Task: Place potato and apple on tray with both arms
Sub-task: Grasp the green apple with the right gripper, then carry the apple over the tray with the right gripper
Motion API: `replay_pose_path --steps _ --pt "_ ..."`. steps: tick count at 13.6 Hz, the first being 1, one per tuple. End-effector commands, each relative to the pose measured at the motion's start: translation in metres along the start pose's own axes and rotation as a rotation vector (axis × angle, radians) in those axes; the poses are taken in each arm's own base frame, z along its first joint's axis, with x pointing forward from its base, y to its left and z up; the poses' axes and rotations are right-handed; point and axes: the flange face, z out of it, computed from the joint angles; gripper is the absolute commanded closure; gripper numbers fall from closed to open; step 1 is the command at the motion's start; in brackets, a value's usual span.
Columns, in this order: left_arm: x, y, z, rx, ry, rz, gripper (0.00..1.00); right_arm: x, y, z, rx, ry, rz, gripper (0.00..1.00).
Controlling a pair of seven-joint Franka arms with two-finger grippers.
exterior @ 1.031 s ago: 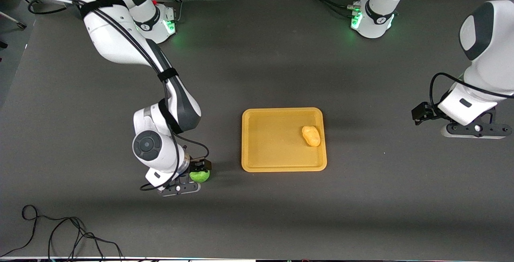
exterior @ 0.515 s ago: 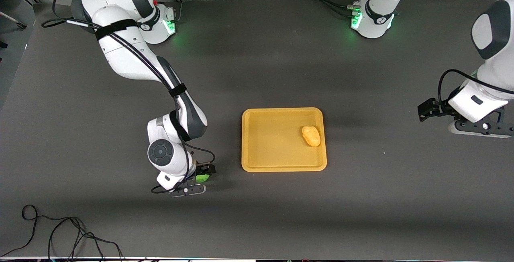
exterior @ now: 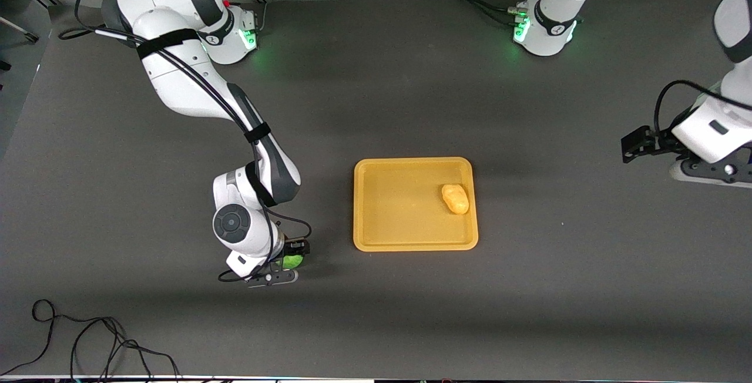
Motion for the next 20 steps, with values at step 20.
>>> replay_pose_path --steps 20 --pt "-0.006 -0.020 -0.004 -0.068 -0.041 0.052 0.00 -0.104 -0.314 -0.168 0.043 0.094 0.199 0.37"
